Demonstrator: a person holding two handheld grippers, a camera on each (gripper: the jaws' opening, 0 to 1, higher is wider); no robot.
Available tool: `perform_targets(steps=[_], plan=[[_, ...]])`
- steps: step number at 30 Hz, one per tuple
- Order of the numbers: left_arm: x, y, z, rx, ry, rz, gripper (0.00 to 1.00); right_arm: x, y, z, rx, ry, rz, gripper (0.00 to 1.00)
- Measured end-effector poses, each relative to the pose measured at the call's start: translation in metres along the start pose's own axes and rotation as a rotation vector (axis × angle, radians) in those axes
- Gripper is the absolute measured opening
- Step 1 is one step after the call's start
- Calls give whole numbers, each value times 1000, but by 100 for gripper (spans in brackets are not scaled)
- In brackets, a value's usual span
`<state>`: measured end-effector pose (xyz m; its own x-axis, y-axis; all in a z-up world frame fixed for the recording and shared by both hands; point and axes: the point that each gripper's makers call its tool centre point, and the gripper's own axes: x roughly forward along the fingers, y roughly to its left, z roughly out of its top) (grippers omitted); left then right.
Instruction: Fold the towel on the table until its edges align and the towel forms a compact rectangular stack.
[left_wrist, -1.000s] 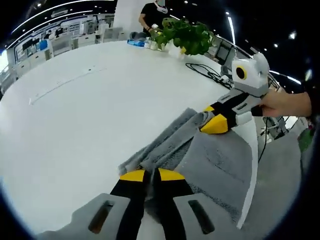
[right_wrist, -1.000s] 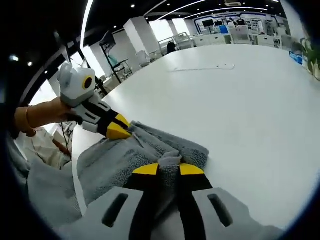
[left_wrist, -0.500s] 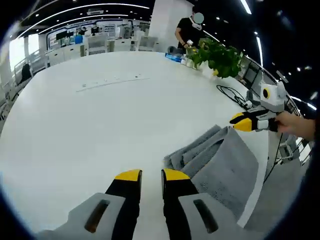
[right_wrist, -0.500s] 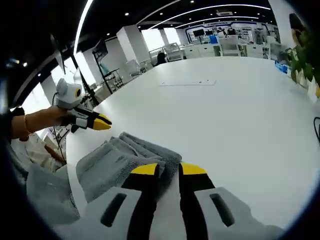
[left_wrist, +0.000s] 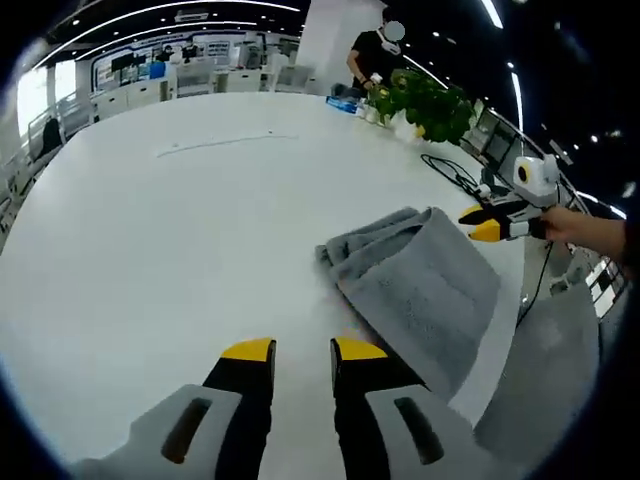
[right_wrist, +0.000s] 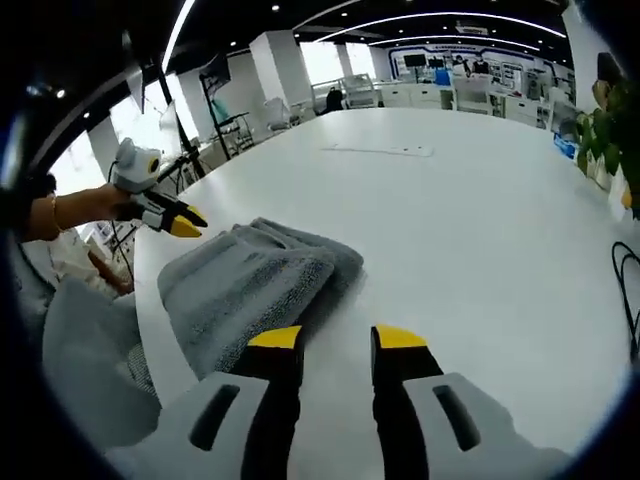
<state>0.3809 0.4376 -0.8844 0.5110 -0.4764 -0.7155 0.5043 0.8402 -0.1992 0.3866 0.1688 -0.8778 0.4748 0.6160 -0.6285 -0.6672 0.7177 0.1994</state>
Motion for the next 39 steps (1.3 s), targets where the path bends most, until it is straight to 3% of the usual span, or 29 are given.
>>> perform_targets(steps=[4,8,11,13,15,19,26,32,39], plan=[[-2,-18,-10,55,10,-49,28,-1,8,-10,-2,14,16,30],[-6,-29,-32,201,102,-75,34,-4,19,-20,-17,28,27,36],[-10,-42,-40,268,119,-114,41,-4,23,-24,-39,26,24,44],[-11,-51,-40,271,107,-143,46,-4,26,-27,-50,35,28,47],[-11,-52,-37,276,74,-139,45,-5,28,-29,-61,41,31,46],[-11,-52,-39,319,67,-133,47,-6,32,-31,-31,43,63,43],[-15,-48,-54,350,124,-136,56,-11,32,-42,-51,77,75,49],[-11,-70,-52,348,89,-190,59,-9,46,-48,-101,95,104,49],[5,-86,-51,363,92,-206,59,-11,42,-48,-113,97,101,55]])
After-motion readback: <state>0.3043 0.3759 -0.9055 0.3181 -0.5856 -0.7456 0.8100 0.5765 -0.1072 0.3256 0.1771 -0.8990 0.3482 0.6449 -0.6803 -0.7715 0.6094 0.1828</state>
